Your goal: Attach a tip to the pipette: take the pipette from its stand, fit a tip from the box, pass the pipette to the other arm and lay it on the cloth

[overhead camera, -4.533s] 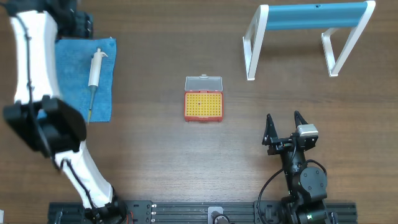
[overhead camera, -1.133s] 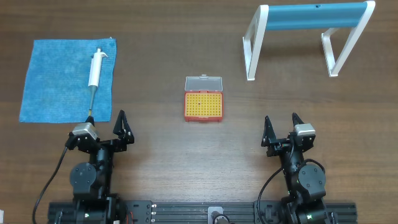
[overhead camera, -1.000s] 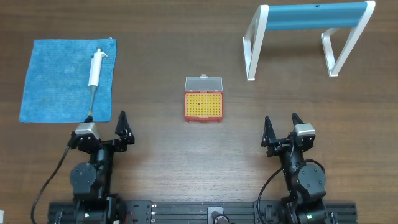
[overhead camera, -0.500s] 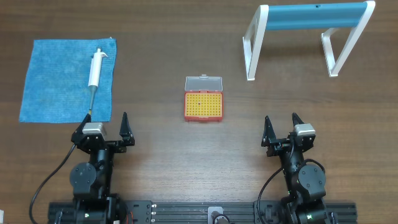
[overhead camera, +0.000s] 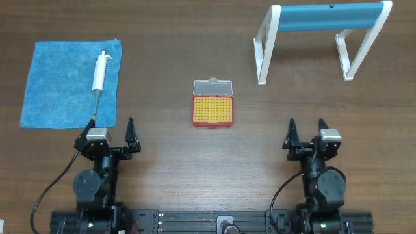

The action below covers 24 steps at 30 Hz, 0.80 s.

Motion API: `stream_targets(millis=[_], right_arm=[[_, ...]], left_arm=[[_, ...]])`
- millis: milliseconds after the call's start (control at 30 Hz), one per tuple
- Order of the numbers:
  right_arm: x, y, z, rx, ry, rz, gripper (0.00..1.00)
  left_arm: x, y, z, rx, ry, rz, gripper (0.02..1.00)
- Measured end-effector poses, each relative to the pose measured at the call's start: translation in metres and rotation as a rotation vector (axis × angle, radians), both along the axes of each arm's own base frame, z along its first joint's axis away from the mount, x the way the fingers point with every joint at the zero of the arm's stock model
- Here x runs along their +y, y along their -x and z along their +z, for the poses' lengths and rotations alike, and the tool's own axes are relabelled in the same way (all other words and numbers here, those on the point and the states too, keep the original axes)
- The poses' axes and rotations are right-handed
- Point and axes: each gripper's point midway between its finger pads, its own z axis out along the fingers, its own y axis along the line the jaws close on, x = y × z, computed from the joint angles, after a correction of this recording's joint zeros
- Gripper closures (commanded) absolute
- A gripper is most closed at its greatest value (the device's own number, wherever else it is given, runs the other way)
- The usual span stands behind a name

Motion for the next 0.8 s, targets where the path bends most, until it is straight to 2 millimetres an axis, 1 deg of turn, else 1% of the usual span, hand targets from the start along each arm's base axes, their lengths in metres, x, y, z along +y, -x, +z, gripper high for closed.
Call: stream_targets(millis=[100, 167, 267, 400, 800], right_arm=[[-0.018, 0.000, 0.000, 0.000, 0.004, -0.071, 0.215], [-0.022, 0.001, 0.000, 0.002, 0.035, -0.084, 0.215], [-0.016, 0.000, -0.001, 0.009, 0.117, -0.048, 0.215], [-0.014, 0.000, -0.002, 0.012, 0.172, -0.031, 0.215], [-0.014, 0.000, -0.002, 0.012, 0.189, -0.027, 0.215]], left_arm=[[0.000, 0.000, 0.000, 0.000, 0.000, 0.000, 0.020], [0.000, 0.000, 0.000, 0.000, 0.000, 0.000, 0.020], [0.000, 0.000, 0.000, 0.000, 0.000, 0.000, 0.020], [0.000, 0.000, 0.000, 0.000, 0.000, 0.000, 0.020], [0.000, 0.000, 0.000, 0.000, 0.000, 0.000, 0.020]])
